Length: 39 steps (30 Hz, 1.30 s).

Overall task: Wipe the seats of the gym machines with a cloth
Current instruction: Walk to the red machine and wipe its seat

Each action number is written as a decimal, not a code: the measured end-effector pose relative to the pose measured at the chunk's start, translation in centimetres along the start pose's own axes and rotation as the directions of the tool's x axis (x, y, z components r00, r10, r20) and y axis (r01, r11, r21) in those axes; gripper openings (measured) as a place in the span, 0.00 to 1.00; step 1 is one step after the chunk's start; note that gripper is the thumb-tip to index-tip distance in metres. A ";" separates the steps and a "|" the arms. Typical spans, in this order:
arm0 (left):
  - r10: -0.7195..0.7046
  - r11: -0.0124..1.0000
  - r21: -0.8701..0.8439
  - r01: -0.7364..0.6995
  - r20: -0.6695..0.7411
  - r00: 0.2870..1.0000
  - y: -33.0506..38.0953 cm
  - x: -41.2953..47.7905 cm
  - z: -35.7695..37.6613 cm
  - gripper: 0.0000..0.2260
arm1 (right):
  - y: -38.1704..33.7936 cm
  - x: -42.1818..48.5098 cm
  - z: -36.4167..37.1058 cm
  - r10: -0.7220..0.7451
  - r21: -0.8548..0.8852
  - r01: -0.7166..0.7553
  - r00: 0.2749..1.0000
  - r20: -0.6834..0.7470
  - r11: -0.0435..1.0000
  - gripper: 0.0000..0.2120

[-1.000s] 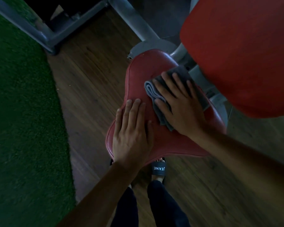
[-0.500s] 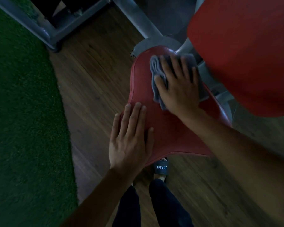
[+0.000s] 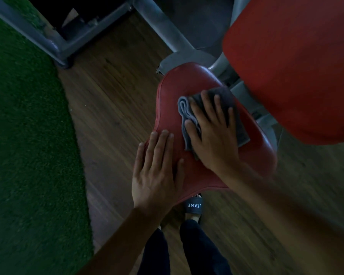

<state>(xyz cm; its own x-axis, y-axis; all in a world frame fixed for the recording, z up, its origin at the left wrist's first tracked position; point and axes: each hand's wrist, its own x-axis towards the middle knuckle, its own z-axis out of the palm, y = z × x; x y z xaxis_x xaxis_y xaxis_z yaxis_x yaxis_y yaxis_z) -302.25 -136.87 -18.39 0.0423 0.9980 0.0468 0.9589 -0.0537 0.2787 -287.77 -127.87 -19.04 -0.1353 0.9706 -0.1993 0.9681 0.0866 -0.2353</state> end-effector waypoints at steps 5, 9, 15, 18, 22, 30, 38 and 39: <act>0.000 1.000 -0.002 0.000 0.002 1.000 0.0 -0.1 0.0 0.24 | -0.5 2.3 -0.4 0.028 0.027 -0.027 0.999 -0.021 0.999 0.26; -0.001 1.000 0.004 0.001 -0.006 1.000 0.0 0.0 0.0 0.24 | 0.2 -0.8 -0.4 -0.002 0.035 0.001 0.999 0.034 0.999 0.26; 0.002 1.000 -0.007 -0.002 -0.017 1.000 0.1 0.1 0.0 0.23 | -0.2 0.4 -0.7 0.020 0.062 -0.021 1.000 0.016 0.998 0.26; 0.005 1.000 -0.022 -0.006 -0.012 1.000 0.1 0.1 -0.1 0.23 | 0.5 -1.9 -1.1 0.017 0.035 -0.020 0.996 0.086 0.999 0.27; -0.010 0.998 -0.067 0.010 0.007 1.000 0.0 0.2 0.0 0.24 | -1.2 5.6 -0.5 0.075 0.013 -0.076 0.997 0.009 0.997 0.27; -0.230 0.850 -0.510 0.131 -0.136 0.964 2.1 3.2 -3.3 0.16 | -1.0 -1.0 -0.6 -0.184 0.201 0.180 0.983 0.003 0.963 0.27; 0.027 0.995 0.086 -0.058 0.324 0.946 8.0 11.6 2.7 0.32 | 6.9 -7.2 -0.1 0.315 0.275 -0.243 0.913 -0.259 0.930 0.22; 0.043 0.992 0.103 -0.078 0.311 0.950 7.6 11.7 3.3 0.33 | 7.1 -7.5 0.5 0.303 0.247 -0.240 0.916 -0.262 0.939 0.22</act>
<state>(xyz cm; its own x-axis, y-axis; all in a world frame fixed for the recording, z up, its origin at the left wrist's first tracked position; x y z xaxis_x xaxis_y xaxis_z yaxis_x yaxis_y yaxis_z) -293.50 -125.53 -18.91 0.1684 0.9556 -0.2417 0.9764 -0.1279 0.1742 -279.95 -134.61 -19.71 0.2250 0.9744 -0.0044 0.8891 -0.2071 -0.4082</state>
